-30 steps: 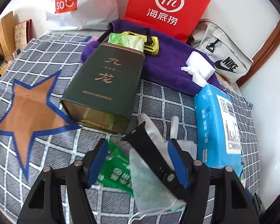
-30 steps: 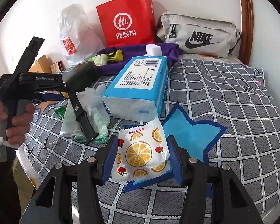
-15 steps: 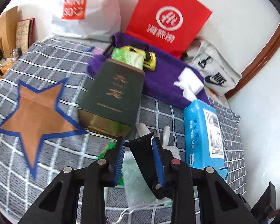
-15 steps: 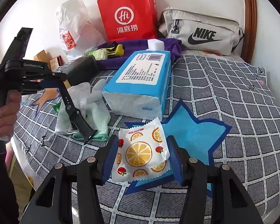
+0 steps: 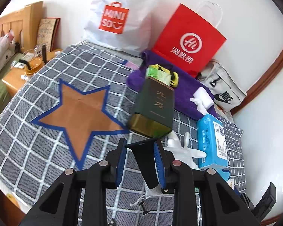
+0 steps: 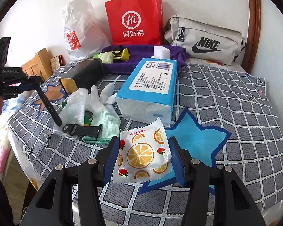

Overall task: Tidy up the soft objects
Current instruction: 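Carry the orange-print packet onto the purple towel and open the right tool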

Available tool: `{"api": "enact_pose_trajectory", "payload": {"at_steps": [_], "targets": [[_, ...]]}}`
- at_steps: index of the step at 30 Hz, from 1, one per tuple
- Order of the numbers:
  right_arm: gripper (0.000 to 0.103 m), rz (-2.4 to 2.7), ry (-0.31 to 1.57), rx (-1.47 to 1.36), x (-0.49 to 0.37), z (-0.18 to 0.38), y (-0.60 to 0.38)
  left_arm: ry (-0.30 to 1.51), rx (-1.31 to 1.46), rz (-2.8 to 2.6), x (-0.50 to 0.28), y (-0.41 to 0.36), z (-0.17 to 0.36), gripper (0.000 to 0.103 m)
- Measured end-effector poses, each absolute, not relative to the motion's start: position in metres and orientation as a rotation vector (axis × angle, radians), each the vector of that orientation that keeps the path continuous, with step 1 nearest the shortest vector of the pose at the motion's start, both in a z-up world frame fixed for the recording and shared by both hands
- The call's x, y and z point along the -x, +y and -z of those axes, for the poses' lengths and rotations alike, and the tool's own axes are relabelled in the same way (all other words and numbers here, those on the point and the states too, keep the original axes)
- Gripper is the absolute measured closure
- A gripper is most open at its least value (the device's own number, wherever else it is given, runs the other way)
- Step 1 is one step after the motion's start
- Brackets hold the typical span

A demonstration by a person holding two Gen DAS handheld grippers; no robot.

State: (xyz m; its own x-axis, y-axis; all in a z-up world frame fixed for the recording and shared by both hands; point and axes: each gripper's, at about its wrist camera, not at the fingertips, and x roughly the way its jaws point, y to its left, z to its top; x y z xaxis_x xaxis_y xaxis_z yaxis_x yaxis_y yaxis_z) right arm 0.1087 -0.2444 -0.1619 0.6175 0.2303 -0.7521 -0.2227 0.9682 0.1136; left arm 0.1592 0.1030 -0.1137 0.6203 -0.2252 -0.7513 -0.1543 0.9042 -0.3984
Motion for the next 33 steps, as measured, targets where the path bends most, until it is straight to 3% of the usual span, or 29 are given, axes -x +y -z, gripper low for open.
{"api": "enact_pose_trajectory", "payload": {"at_steps": [33], "targets": [[0.051,-0.263,0.782,0.021,-0.145,0.085,-0.236,0.805,0.469,0.106,-0.179,0.107,0.039,0.076]]}}
